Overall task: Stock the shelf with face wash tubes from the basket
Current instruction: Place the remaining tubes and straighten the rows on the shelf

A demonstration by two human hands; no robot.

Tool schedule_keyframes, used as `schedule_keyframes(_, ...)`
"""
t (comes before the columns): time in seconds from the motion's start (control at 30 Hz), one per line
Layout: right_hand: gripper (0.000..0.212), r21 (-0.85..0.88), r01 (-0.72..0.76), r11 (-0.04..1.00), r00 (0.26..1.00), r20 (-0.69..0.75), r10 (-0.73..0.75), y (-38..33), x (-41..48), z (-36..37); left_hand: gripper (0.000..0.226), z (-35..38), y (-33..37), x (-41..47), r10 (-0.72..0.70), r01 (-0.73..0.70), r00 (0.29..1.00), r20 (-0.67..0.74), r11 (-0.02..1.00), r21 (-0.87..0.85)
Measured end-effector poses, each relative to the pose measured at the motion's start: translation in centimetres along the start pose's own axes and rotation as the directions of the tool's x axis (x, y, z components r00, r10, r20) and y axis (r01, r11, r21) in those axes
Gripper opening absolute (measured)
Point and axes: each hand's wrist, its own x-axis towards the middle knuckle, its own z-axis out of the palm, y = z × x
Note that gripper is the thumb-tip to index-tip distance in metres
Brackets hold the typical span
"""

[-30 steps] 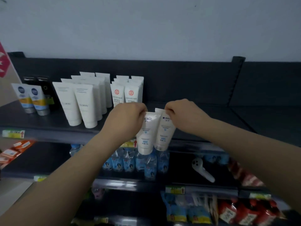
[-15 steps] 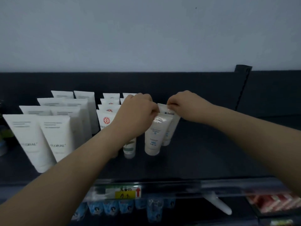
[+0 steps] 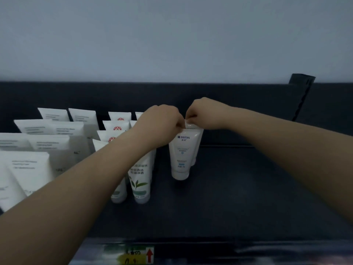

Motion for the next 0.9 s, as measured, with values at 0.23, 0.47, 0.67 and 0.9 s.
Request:
schedule_keyframes(0.23, 0.026, 0.009, 0.037, 0.999, 0.999, 0.039, -0.038, 0.8, 2.4, 0.9, 0.03, 1.4, -0.8, 2.0, -0.064, 0.066, 0.995, 0.076, 0.997, -0.027)
schedule_keyframes(0.47, 0.024, 0.043, 0.008, 0.999, 0.998, 0.06, -0.01, 1.0, 3.9, 1.9, 0.029, 2.3, -1.1, 3.0, -0.091, 0.09, 0.993, 0.081, 0.996, 0.012)
schedule_keyframes(0.67, 0.027, 0.026, 0.003, 1.0, 0.998, 0.069, -0.004, 1.1, 4.7, 2.4, 0.029, 3.0, -1.3, 3.8, -0.09, 0.085, 0.992, 0.092, 0.995, 0.056)
schedule_keyframes(0.9, 0.035, -0.005, 0.012, 1.0, 0.999, 0.053, -0.012, 0.9, 5.0, 2.7, 0.029, 3.4, -1.4, 4.0, -0.095, 0.087, 0.992, 0.083, 0.992, 0.094)
